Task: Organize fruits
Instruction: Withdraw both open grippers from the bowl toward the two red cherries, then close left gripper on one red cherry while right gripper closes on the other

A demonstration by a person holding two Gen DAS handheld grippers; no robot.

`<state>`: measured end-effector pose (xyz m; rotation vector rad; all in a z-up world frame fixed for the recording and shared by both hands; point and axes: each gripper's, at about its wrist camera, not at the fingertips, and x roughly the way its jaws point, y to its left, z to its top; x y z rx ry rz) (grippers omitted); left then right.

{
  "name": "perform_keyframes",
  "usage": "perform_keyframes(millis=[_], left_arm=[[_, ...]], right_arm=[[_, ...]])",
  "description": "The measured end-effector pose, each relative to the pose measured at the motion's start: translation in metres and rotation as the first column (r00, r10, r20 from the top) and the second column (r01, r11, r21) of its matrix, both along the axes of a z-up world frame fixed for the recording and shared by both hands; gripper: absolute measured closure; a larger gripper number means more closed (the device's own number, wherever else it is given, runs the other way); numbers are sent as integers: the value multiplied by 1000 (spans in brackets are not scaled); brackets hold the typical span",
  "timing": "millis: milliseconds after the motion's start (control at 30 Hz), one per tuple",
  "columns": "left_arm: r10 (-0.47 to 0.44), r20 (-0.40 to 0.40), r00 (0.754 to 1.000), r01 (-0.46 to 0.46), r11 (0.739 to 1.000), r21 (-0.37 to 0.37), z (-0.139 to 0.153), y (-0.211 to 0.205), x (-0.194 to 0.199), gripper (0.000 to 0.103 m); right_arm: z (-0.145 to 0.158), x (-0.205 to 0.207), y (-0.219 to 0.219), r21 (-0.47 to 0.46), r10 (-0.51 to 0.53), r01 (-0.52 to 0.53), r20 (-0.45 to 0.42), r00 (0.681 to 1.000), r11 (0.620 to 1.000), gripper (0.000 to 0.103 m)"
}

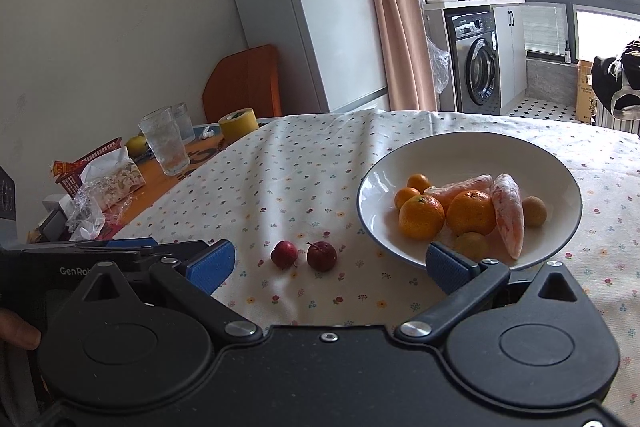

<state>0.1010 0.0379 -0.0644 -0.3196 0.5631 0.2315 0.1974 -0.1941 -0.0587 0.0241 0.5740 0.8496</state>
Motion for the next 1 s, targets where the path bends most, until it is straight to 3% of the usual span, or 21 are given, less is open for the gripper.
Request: perform_keyframes(millis=[133, 333, 500, 800, 1000], left_arm=[[3, -24, 1000, -3, 999, -34, -7, 5, 2, 0], [-15, -16, 1000, 15, 1000, -10, -13, 4, 1, 1], [-27, -1, 1000, 27, 1000, -10, -17, 2, 6, 4], [-53, -3, 999, 53, 999, 7, -17, -6, 27, 34], [-84, -9, 996, 84, 996, 11, -18, -11, 42, 47]], right_arm=[[-6, 1, 4, -10, 5, -5, -16, 1000, 1000, 0], [-12, 3, 9, -23, 11, -12, -35, 999, 1000, 5], [-19, 10, 14, -34, 6, -9, -68, 998, 999, 27], [-29, 23, 19, -26, 11, -14, -118, 993, 1000, 46], [-33, 30, 20, -25, -2, -2, -137, 991, 1000, 49]])
